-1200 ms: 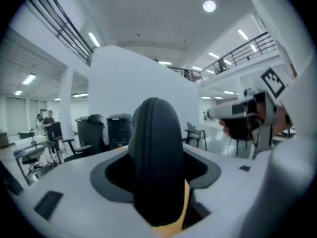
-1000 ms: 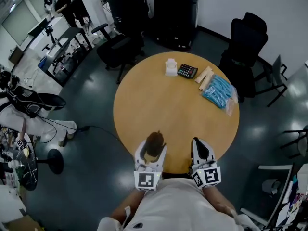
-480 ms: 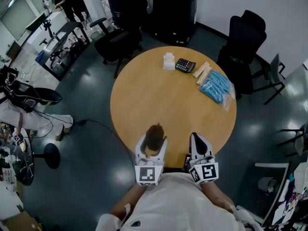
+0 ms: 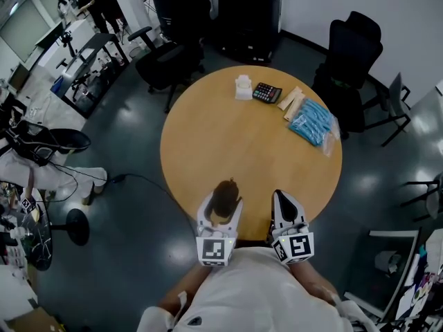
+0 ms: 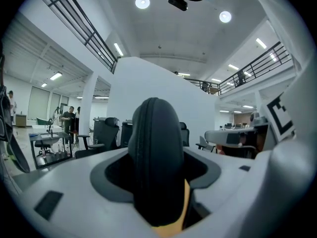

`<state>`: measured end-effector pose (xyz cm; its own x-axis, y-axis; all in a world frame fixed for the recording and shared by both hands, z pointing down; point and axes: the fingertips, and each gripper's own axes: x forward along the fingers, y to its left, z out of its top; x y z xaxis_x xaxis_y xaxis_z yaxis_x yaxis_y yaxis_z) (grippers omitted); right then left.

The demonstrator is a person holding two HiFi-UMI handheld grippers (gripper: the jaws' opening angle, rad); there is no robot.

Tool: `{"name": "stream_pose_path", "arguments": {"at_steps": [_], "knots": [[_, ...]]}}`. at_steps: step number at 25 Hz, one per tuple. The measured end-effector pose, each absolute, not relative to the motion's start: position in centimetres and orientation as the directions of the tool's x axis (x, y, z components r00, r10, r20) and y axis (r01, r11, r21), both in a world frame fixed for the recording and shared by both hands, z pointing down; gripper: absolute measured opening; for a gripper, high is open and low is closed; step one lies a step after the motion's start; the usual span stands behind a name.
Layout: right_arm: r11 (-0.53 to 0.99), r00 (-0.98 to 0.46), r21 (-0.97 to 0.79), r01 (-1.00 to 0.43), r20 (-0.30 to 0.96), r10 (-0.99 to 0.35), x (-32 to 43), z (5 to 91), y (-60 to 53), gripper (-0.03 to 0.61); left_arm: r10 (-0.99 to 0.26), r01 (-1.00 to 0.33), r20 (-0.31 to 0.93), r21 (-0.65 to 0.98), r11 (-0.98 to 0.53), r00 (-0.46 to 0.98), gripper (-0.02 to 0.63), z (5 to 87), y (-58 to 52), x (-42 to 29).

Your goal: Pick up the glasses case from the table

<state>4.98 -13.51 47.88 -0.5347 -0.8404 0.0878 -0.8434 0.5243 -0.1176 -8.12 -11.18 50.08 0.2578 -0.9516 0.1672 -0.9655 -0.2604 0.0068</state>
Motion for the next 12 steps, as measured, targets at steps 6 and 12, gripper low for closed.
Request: {"name": "stream_pose_path", "arguments": {"at_steps": [6,12], "knots": [[0.536,-0.545,-0.109,-0.837,0.09,-0.833,4.61,47.82,-13.38,0.015,-0.947,-0.964,0.179,0.037,-0.265,0.267,0.284,50.1,-11.21,-7.78],[0.543,-0.552,-0.107,-0.833,0.093,-0.829,4.36,47.91,-13.59,0.015,-0.942,-0.956,0.169,0.004,-0.294,0.291,0.284,50.3,-11.38,-7.58]]}}
